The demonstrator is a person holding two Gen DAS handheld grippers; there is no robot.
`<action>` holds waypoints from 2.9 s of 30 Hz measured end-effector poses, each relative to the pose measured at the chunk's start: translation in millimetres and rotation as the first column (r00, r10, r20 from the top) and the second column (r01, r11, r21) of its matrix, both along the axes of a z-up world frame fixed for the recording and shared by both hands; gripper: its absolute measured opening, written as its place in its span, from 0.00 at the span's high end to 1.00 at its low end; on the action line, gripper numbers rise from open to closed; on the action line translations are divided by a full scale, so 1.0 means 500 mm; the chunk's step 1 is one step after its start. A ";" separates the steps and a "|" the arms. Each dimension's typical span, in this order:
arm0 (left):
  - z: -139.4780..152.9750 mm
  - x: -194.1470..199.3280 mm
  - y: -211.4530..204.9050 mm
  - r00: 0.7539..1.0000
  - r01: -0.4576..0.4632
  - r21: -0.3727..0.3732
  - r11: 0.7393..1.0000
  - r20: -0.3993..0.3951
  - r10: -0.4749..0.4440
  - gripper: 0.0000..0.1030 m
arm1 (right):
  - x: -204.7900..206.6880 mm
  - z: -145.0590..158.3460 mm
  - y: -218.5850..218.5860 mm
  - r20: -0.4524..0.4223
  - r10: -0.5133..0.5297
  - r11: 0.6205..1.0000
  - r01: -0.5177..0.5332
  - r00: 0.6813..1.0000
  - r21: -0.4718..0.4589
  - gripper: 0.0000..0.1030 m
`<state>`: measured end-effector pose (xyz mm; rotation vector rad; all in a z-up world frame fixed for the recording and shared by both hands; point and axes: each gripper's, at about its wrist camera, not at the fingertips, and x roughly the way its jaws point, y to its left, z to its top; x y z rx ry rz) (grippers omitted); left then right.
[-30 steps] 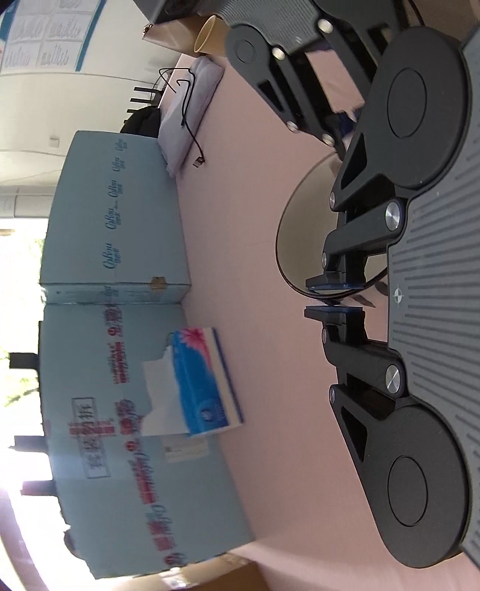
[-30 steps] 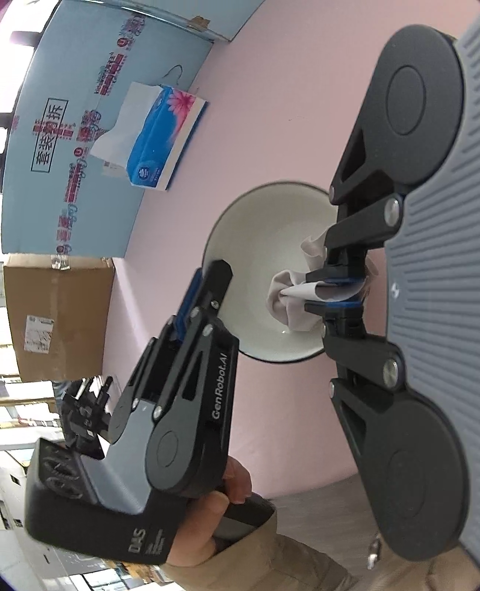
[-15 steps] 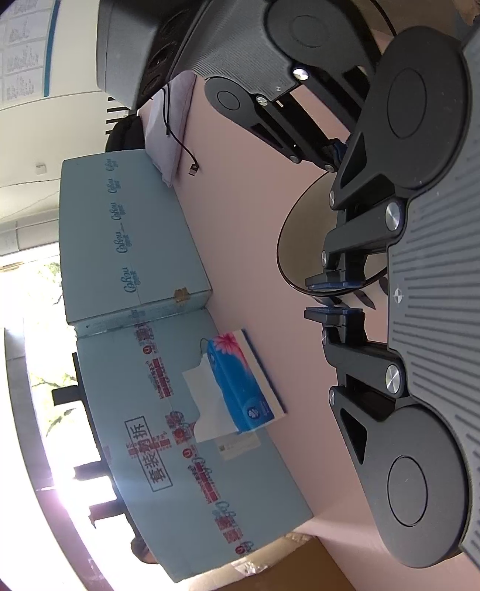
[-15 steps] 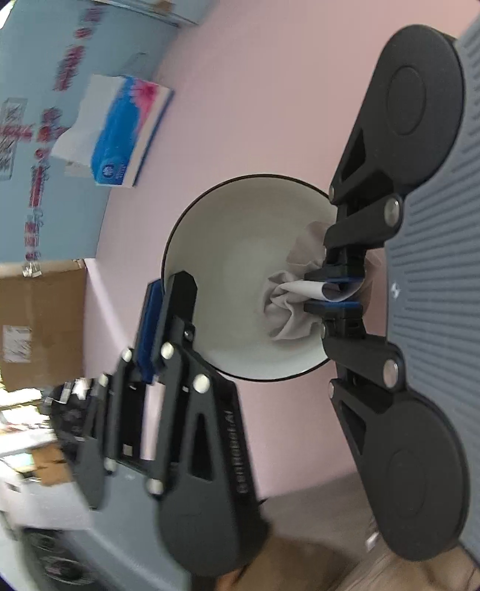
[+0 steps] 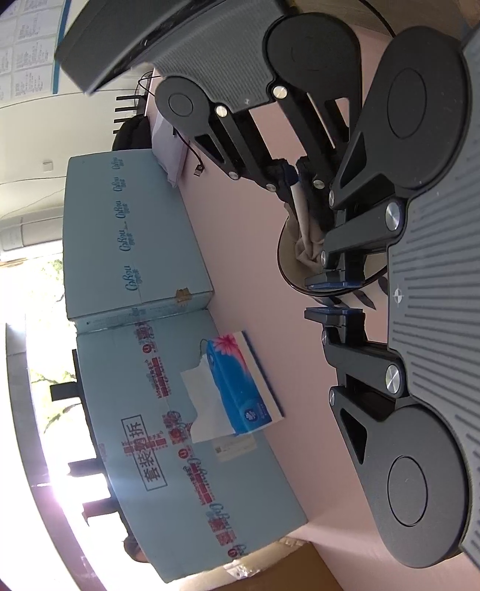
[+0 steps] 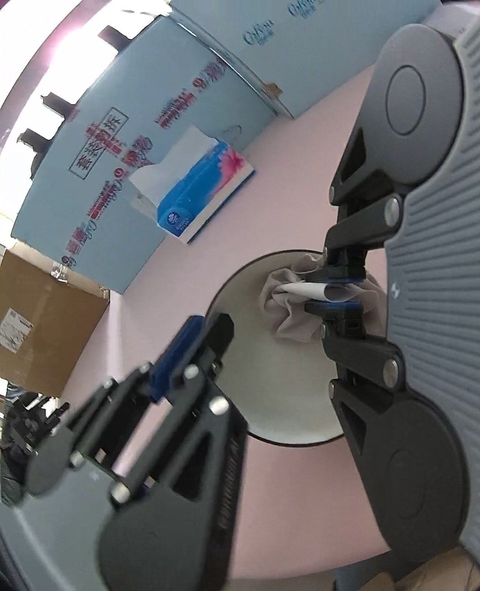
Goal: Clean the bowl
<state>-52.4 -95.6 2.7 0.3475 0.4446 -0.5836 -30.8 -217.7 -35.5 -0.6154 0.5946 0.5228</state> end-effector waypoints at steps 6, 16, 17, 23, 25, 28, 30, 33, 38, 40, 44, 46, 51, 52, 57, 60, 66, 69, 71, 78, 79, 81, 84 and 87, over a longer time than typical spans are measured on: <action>0.000 0.003 -0.001 1.000 0.002 -0.006 1.000 -0.002 -0.002 0.88 | 0.011 -0.018 -0.002 -0.128 0.012 1.000 -0.010 0.992 0.020 0.91; -0.002 0.008 -0.003 1.000 0.003 -0.016 1.000 -0.006 -0.003 0.87 | 0.027 -0.017 -0.031 -0.376 0.057 0.962 0.050 0.925 0.270 0.87; -0.001 0.008 -0.003 1.000 0.003 -0.017 1.000 -0.007 -0.003 0.87 | 0.028 -0.018 -0.033 -0.392 0.066 0.952 0.059 0.918 0.299 0.87; -0.005 0.010 -0.005 1.000 0.008 -0.019 1.000 -0.017 -0.008 0.87 | 0.019 -0.007 -0.026 -0.400 0.150 0.907 0.035 0.904 0.420 0.87; -0.004 0.010 -0.005 1.000 0.009 -0.020 1.000 -0.018 -0.009 0.87 | 0.018 -0.008 -0.019 -0.394 0.136 0.924 0.027 0.909 0.383 0.89; -0.004 0.010 -0.004 1.000 0.010 -0.019 1.000 -0.017 -0.010 0.87 | 0.019 -0.010 -0.013 -0.375 0.102 0.952 0.018 0.921 0.304 0.89; -0.006 0.012 -0.003 1.000 0.008 -0.020 1.000 -0.020 -0.008 0.87 | 0.015 -0.009 -0.010 -0.347 0.082 0.968 0.008 0.934 0.251 0.89; -0.006 0.014 -0.001 1.000 0.006 -0.027 1.000 -0.026 -0.007 0.87 | 0.009 -0.007 -0.006 -0.312 0.061 0.981 0.001 0.948 0.195 0.90; -0.005 0.019 0.004 0.999 -0.025 -0.046 0.999 -0.047 0.023 0.87 | -0.009 -0.012 0.011 -0.230 0.027 0.995 -0.005 0.973 0.097 0.90; -0.005 0.019 0.007 0.998 -0.044 -0.062 0.997 -0.058 0.040 0.87 | -0.013 -0.016 0.010 -0.217 0.017 0.994 0.006 0.976 0.108 0.90; -0.004 0.008 0.011 0.995 -0.074 -0.098 0.992 -0.080 0.067 0.79 | -0.026 -0.028 -0.011 -0.196 -0.015 0.982 0.051 0.981 0.180 0.90; -0.005 -0.005 0.012 0.993 -0.092 -0.106 0.990 -0.085 0.083 0.77 | -0.024 -0.037 -0.018 -0.188 -0.031 0.974 0.072 0.982 0.214 0.90; -0.012 -0.038 0.013 0.985 -0.149 -0.088 0.985 -0.102 0.140 0.69 | -0.051 -0.043 -0.018 -0.152 -0.054 0.965 0.090 0.987 0.245 0.90; -0.015 -0.045 0.012 0.983 -0.158 -0.089 0.984 -0.105 0.148 0.68 | -0.050 -0.044 -0.018 -0.149 -0.055 0.964 0.092 0.987 0.250 0.90; -0.023 -0.069 0.009 0.979 -0.191 -0.082 0.978 -0.094 0.183 0.67 | -0.053 -0.047 -0.017 -0.133 -0.061 0.960 0.094 0.989 0.264 0.90; -0.023 -0.055 0.011 0.981 -0.181 -0.064 0.981 -0.088 0.175 0.72 | -0.055 -0.045 -0.012 -0.125 -0.054 0.963 0.084 0.991 0.254 0.89; -0.025 -0.010 0.024 0.987 -0.121 -0.052 0.991 -0.111 0.115 0.86 | -0.056 -0.031 -0.010 -0.154 -0.005 0.961 0.047 0.988 0.272 0.89; -0.020 0.008 0.025 0.990 -0.079 -0.057 0.995 -0.117 0.072 0.89 | -0.055 -0.028 -0.011 -0.173 0.007 0.957 0.043 0.985 0.288 0.89; -0.019 0.017 0.019 0.993 -0.065 -0.035 0.997 -0.105 0.061 0.91 | -0.056 -0.023 -0.010 -0.191 0.024 0.951 0.036 0.981 0.307 0.89; -0.014 0.010 -0.003 0.998 -0.010 0.000 1.000 -0.063 0.010 0.90 | -0.049 -0.024 -0.013 -0.232 0.024 0.958 0.044 0.972 0.285 0.89; -0.014 0.005 -0.006 0.999 -0.007 0.010 1.000 -0.051 0.008 0.90 | -0.049 -0.025 -0.012 -0.232 0.021 0.961 0.044 0.972 0.273 0.89; -0.013 -0.003 -0.011 0.999 -0.001 0.021 1.000 -0.034 0.001 0.90 | -0.049 -0.027 -0.009 -0.228 0.017 0.970 0.039 0.974 0.240 0.90; -0.012 -0.006 -0.018 1.000 0.003 0.031 1.000 -0.023 -0.003 0.89 | -0.054 -0.027 -0.001 -0.203 0.005 0.986 0.029 0.979 0.163 0.90; -0.013 -0.008 -0.019 1.000 0.008 0.032 0.999 -0.016 -0.008 0.89 | -0.070 -0.031 0.016 -0.132 -0.007 0.999 0.013 0.991 0.041 0.90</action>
